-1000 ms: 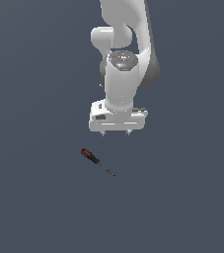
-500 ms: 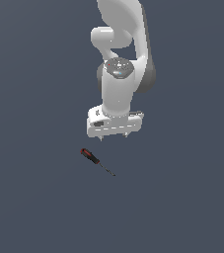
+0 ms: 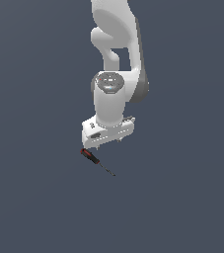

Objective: Pick up the object and move it to a goal position.

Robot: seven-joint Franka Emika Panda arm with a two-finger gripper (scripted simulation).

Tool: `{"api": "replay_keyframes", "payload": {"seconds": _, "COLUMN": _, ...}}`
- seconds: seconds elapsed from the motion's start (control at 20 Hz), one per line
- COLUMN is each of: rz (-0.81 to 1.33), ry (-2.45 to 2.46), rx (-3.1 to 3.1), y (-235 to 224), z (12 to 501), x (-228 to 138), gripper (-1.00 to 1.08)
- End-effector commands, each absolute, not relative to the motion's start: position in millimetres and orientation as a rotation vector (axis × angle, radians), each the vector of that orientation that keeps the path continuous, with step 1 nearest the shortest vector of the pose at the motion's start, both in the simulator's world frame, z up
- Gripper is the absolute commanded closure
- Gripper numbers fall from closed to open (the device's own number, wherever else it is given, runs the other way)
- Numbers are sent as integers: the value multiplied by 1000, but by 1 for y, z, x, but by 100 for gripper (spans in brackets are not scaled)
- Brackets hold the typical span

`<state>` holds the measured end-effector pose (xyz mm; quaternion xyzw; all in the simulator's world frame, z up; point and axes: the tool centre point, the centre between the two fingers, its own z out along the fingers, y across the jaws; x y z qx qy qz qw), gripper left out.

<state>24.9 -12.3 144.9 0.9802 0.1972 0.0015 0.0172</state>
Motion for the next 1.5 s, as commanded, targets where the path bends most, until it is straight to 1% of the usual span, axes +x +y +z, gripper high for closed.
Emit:
{"api": "replay_keyframes", "payload": {"seconds": 0.0, "rz": 1, "ry": 703, "rx": 3029, "y": -18, "z": 137, "x": 28, "gripper": -92}}
{"api": "replay_keyframes", "payload": {"seconds": 0.8, "rz": -5, "ry": 1229, "rx": 2880, "y": -54, "z": 85, "x": 45, "gripper": -92}}
{"api": "replay_keyframes", "payload": {"seconds": 1.45, "rz": 0, "ry": 1412, "rx": 2806, "y": -68, "z": 65, "x": 50, "gripper": -92}}
